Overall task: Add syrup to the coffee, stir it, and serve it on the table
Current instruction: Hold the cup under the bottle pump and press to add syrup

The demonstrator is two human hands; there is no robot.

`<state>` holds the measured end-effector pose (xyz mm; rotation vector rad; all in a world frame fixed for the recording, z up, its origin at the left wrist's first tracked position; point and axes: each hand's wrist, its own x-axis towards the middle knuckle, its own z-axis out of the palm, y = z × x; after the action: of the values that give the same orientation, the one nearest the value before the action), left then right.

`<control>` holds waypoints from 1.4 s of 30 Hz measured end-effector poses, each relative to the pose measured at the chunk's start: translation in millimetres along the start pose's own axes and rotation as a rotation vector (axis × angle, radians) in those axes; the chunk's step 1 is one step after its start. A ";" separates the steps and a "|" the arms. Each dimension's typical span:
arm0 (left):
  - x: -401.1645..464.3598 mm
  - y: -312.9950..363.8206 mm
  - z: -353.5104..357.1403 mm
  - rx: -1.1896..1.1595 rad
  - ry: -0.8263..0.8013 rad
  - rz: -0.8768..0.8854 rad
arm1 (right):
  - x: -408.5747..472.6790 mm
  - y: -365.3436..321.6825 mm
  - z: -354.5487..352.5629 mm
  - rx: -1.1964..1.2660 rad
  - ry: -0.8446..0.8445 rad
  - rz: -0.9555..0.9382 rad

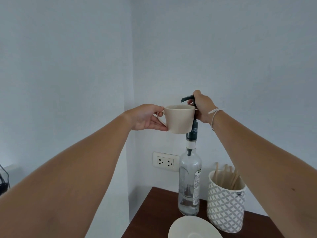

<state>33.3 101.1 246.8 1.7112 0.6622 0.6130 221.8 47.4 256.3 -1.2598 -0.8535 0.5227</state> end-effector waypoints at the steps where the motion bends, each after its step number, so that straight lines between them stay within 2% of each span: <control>1: 0.1 0.0 -0.1 0.001 0.001 -0.001 | 0.2 0.1 0.0 0.002 0.000 0.000; 31: 0.6 -4.5 -0.1 -0.017 -0.013 -0.025 | 0.8 10.3 0.4 -0.043 0.043 -0.010; 42: -0.4 -7.5 0.0 -0.030 -0.018 -0.021 | -2.5 12.8 -1.4 -0.044 0.010 -0.004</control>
<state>32.2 102.4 239.5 1.6781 0.6547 0.5896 222.7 48.0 243.2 -1.2998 -0.8632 0.4964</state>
